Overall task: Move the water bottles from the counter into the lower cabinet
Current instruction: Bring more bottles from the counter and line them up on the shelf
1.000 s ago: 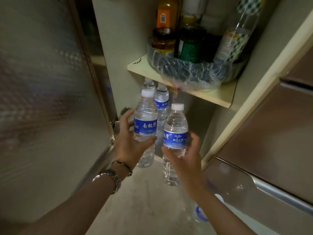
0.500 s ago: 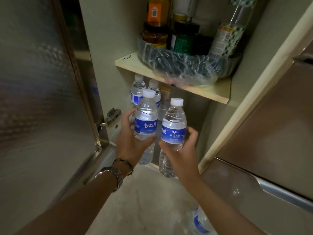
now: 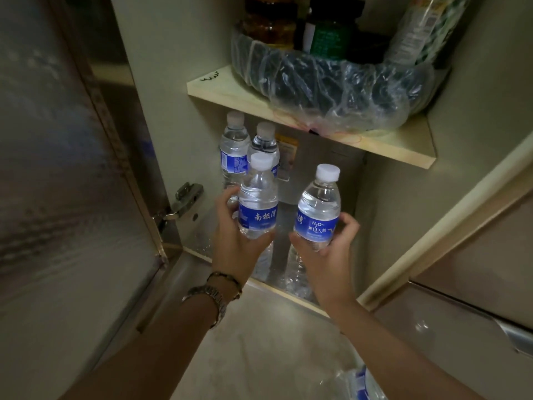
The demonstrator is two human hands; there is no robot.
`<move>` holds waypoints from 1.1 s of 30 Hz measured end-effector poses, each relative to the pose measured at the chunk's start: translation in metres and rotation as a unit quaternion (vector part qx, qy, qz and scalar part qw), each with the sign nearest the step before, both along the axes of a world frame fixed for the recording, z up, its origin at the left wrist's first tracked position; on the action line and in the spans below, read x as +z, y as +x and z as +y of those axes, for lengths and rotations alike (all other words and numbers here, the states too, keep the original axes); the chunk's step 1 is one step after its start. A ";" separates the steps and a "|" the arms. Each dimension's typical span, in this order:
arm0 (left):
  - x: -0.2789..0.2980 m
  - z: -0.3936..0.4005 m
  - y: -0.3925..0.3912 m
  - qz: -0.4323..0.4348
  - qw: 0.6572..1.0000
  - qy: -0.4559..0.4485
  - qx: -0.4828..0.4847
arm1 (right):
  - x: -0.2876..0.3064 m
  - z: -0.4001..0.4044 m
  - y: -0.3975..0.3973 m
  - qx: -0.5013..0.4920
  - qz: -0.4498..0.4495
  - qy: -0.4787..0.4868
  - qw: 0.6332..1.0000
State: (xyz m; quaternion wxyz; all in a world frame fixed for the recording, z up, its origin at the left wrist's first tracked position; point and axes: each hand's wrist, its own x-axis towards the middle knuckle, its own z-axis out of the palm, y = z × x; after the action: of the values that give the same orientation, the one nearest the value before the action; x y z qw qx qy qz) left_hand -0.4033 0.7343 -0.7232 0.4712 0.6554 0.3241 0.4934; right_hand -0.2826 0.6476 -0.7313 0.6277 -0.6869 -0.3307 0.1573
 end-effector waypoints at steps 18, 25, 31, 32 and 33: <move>-0.017 0.009 0.030 -0.006 0.998 -0.026 -0.050 | -0.017 0.010 0.013 -0.015 -0.027 0.032 0.999; -0.019 0.006 0.020 0.086 0.996 -0.016 -0.034 | -0.020 0.001 0.010 -0.019 -0.047 0.001 0.999; -0.033 -0.008 0.009 0.168 0.985 -0.014 0.028 | -0.035 -0.013 0.002 -0.029 -0.023 -0.033 0.999; -0.035 -0.010 0.010 0.180 0.983 -0.007 0.035 | -0.037 -0.014 0.000 -0.035 -0.025 -0.035 0.998; -0.037 -0.012 0.010 0.188 0.981 -0.001 0.041 | -0.039 -0.014 -0.001 -0.039 -0.025 -0.037 0.998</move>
State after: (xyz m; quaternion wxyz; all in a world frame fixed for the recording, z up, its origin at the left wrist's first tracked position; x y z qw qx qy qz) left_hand -0.3932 0.7224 -0.7602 0.3816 0.7223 0.4343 0.3797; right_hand -0.2835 0.6334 -0.7706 0.5990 -0.7258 -0.3133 0.1274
